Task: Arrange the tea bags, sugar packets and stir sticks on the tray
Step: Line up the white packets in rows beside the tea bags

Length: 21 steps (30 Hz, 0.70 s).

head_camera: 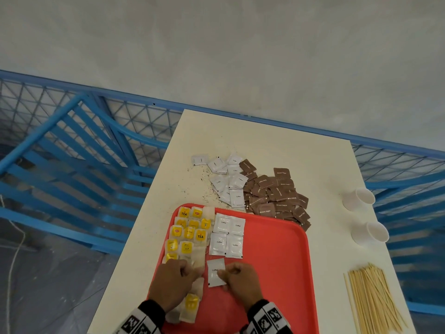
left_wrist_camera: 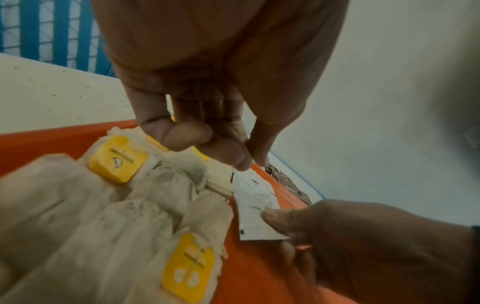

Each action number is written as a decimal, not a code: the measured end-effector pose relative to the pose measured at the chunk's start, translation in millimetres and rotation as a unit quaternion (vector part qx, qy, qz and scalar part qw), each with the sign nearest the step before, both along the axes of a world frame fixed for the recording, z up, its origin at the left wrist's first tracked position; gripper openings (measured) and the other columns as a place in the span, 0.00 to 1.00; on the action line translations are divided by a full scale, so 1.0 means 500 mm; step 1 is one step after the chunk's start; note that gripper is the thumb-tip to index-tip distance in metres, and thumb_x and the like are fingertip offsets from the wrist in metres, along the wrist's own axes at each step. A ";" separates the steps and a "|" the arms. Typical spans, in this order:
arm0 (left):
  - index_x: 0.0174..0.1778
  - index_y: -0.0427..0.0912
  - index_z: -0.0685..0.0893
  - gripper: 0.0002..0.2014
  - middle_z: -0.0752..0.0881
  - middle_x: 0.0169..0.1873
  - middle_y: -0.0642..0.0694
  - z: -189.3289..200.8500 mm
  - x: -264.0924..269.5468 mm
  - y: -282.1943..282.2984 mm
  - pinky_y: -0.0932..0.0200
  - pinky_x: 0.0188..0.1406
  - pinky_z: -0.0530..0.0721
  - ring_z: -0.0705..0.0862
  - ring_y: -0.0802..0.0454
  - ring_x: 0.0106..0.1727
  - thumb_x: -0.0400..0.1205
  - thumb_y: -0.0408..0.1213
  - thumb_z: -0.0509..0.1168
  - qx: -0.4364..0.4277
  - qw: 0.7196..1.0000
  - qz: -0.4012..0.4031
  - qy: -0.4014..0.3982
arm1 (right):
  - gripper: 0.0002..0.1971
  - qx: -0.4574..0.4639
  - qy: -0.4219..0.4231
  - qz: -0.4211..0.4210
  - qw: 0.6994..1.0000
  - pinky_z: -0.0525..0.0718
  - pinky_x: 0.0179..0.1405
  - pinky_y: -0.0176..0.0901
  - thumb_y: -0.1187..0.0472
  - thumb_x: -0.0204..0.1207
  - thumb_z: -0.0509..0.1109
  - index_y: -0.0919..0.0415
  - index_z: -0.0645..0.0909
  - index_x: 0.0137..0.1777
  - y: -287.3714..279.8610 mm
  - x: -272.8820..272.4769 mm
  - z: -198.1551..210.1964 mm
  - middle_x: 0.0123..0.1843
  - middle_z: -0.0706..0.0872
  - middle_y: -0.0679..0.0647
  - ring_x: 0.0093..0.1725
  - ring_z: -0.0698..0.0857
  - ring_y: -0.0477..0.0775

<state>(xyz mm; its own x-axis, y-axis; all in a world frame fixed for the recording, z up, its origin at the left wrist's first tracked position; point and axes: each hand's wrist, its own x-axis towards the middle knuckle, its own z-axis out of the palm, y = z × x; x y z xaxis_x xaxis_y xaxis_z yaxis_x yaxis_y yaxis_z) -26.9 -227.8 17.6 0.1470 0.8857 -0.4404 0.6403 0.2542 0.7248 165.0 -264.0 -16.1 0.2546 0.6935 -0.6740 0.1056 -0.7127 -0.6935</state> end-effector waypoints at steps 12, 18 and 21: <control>0.36 0.59 0.86 0.04 0.87 0.33 0.61 -0.027 0.022 -0.004 0.55 0.44 0.87 0.85 0.65 0.39 0.75 0.51 0.74 0.035 0.994 -0.099 0.034 | 0.19 -0.010 -0.142 0.012 0.990 0.86 0.35 0.44 0.54 0.65 0.84 0.57 0.78 0.22 0.025 -0.026 -0.023 0.22 0.84 0.49 0.25 0.80 0.45; 0.60 0.62 0.82 0.12 0.79 0.45 0.63 -0.022 0.048 -0.006 0.56 0.51 0.83 0.82 0.61 0.51 0.80 0.50 0.67 0.096 0.975 -0.171 0.107 | 0.16 0.018 -0.194 0.023 0.981 0.80 0.34 0.41 0.52 0.68 0.80 0.58 0.78 0.29 0.024 -0.010 -0.015 0.29 0.85 0.48 0.34 0.82 0.48; 0.68 0.61 0.78 0.17 0.76 0.62 0.63 -0.017 0.067 0.000 0.56 0.50 0.82 0.82 0.58 0.60 0.83 0.44 0.64 0.132 0.953 -0.239 0.132 | 0.09 0.058 -0.255 0.038 0.965 0.84 0.43 0.47 0.58 0.72 0.75 0.56 0.80 0.33 0.032 0.022 0.000 0.33 0.87 0.47 0.37 0.85 0.50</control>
